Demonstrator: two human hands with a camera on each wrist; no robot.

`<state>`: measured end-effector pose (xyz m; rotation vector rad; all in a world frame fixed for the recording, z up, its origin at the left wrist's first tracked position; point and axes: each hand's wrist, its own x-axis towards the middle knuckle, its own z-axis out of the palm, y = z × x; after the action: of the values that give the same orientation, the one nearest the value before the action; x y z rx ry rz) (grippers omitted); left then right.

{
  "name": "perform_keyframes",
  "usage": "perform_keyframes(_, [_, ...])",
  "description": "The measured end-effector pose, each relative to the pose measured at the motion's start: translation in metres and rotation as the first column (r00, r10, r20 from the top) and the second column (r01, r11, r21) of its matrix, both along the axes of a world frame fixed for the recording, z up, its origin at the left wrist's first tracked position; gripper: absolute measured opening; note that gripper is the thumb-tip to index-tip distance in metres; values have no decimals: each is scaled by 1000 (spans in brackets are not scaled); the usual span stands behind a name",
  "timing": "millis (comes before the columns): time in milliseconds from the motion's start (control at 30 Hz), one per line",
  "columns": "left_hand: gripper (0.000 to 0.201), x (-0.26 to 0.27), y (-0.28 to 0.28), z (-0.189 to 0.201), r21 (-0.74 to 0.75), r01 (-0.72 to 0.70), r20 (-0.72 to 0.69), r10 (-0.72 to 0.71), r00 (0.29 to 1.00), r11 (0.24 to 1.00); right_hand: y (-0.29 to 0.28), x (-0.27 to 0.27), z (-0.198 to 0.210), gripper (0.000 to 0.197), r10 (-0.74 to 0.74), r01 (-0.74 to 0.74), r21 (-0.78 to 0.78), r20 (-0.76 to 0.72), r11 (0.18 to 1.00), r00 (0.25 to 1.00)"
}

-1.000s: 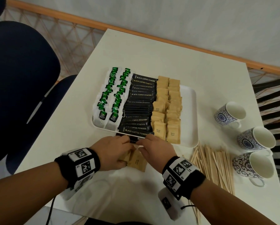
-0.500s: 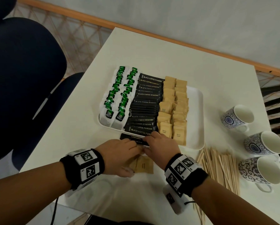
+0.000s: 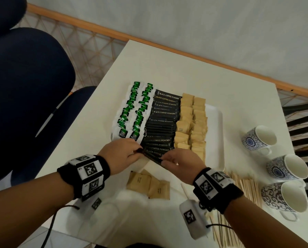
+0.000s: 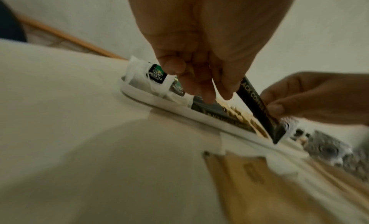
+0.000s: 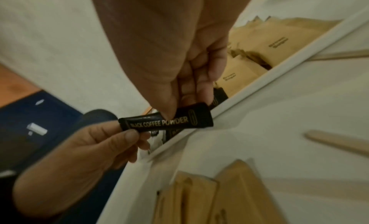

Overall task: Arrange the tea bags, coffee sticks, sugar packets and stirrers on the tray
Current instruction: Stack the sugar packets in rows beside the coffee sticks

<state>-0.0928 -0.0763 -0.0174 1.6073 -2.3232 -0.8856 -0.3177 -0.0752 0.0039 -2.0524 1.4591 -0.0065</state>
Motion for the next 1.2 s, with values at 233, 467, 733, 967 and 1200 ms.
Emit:
perform_keyframes(233, [27,1,-15,-3,398,-230,-285,358,889,888,-8,-10,-3,13,-244,202,200,211,959,947])
perform_keyframes(467, [10,0,-20,4,98,-249,-150,261,953,964,-11,-21,-11,24,-169,167,36,66,985,983])
perform_keyframes(733, [25,-19,-25,2,-128,78,155,-58,986,989,-7,-20,-23,22,-164,166,-114,28,979,986])
perform_keyframes(967, [23,-28,-34,8,-133,136,285,-93,954,982,-10,-11,-24,15,-256,255,-106,9,961,967])
perform_keyframes(1200, [18,-29,-40,8,-121,120,325,-75,943,985,-16,-7,-28,22,-257,255,-104,-7,961,966])
